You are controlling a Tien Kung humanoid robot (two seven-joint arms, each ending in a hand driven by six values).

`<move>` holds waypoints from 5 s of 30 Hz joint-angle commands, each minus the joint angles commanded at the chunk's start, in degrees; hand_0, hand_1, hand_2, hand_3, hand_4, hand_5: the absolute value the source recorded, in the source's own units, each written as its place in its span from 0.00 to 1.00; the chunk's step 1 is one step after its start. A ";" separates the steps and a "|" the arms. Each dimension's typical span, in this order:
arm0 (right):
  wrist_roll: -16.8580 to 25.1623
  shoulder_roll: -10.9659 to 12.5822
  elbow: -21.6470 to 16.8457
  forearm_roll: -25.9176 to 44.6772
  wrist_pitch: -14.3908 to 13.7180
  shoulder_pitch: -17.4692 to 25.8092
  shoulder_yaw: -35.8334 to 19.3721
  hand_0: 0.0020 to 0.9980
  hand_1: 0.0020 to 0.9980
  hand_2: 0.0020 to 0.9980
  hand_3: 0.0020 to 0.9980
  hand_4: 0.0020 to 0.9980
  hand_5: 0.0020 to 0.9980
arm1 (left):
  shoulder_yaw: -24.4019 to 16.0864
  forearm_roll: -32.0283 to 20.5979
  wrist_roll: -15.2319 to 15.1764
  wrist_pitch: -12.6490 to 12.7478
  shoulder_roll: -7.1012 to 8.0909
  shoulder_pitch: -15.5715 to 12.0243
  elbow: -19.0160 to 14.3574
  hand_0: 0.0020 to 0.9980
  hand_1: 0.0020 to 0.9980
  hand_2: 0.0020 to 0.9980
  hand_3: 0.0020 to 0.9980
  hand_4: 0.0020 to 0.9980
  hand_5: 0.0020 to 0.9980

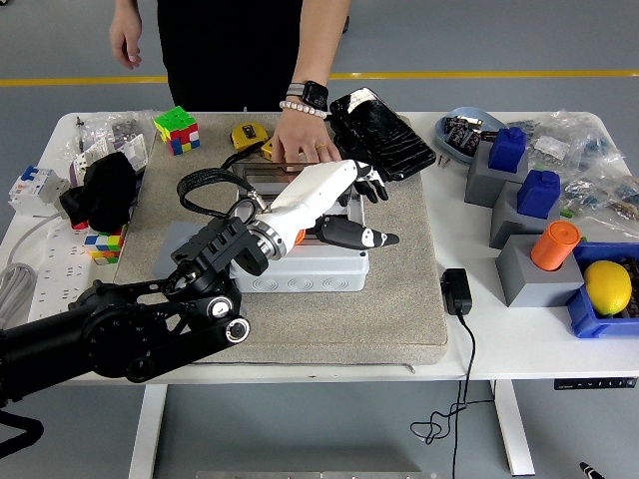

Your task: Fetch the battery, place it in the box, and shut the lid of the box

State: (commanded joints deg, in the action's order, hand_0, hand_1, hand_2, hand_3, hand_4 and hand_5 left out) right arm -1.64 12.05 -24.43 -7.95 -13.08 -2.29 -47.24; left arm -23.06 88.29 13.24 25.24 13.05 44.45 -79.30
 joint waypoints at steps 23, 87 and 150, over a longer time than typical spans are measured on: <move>0.12 -0.03 -0.01 -0.51 0.08 0.05 -1.51 0.57 0.64 0.65 0.54 0.87 0.40 | -12.19 1.97 0.33 -0.35 16.93 -19.09 -10.58 0.37 0.53 0.55 0.53 1.00 0.46; 0.04 0.00 -0.04 -0.09 0.02 0.38 -0.41 0.57 0.64 0.65 0.54 0.87 0.41 | -3.01 -1.65 2.76 -3.14 3.75 -6.17 -1.87 0.42 0.64 0.63 0.58 0.98 0.49; 0.05 0.02 -0.09 -0.46 -0.02 0.61 -0.95 0.57 0.64 0.65 0.54 0.87 0.41 | -11.19 -0.03 1.07 -2.33 12.20 -12.44 -9.95 0.41 0.53 0.59 0.57 0.97 0.49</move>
State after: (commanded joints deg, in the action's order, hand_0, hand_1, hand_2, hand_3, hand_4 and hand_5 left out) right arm -1.59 12.07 -24.52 -8.41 -13.10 -1.68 -48.18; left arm -34.25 88.26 14.31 22.92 25.25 32.01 -89.25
